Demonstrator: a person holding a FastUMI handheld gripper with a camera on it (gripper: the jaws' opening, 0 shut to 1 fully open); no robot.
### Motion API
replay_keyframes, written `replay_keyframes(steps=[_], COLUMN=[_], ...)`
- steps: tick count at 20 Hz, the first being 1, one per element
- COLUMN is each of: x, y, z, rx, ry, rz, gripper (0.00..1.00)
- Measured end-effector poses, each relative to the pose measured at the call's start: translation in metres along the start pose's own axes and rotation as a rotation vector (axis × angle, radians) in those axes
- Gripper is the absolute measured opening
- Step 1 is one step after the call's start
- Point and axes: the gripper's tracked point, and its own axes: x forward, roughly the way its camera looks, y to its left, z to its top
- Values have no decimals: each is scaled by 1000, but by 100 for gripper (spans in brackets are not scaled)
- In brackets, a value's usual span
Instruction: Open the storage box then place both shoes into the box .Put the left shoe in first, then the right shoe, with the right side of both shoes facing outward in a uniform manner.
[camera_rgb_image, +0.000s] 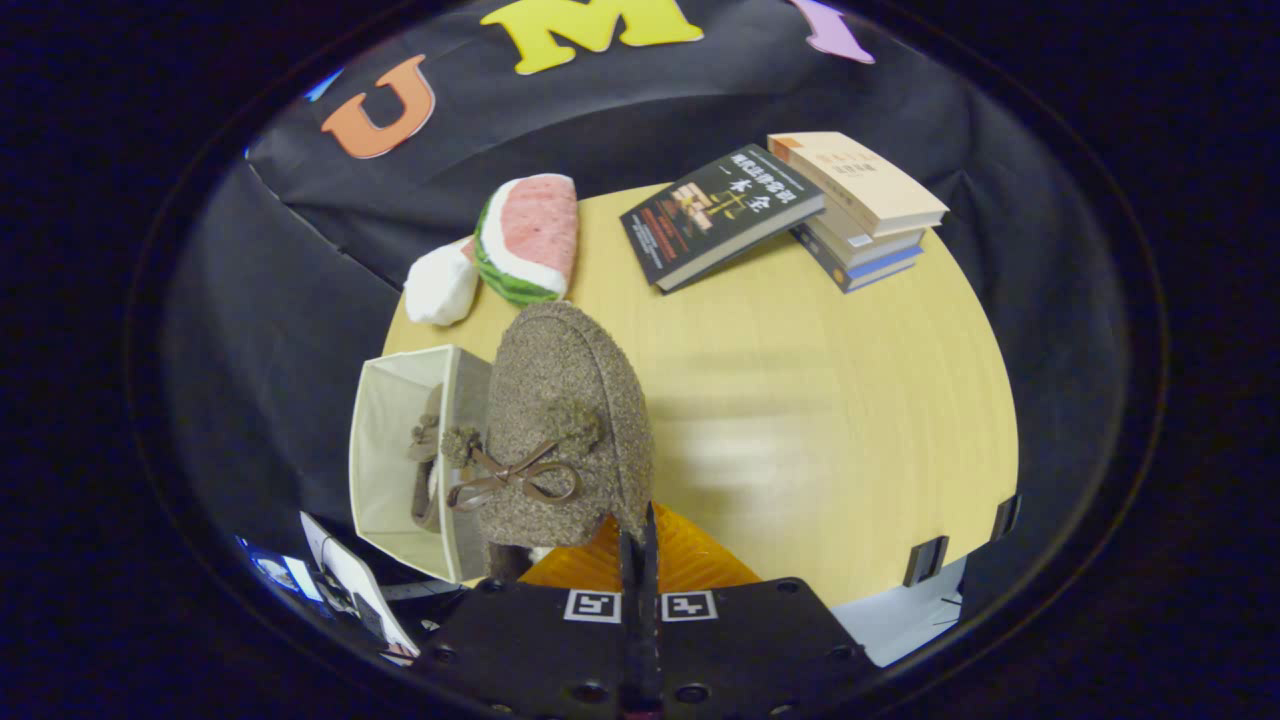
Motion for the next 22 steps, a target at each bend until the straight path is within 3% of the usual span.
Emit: replay_keyframes(steps=[6, 11, 16, 22], x=[3, 47, 102, 134], y=[119, 180, 184, 165], z=[-4, -15, -31, -35], rx=[-81, -48, -56, -38], ry=[-13, 41, 86, 81], rz=[66, 79, -46, -194], gripper=[0, 0, 0, 0])
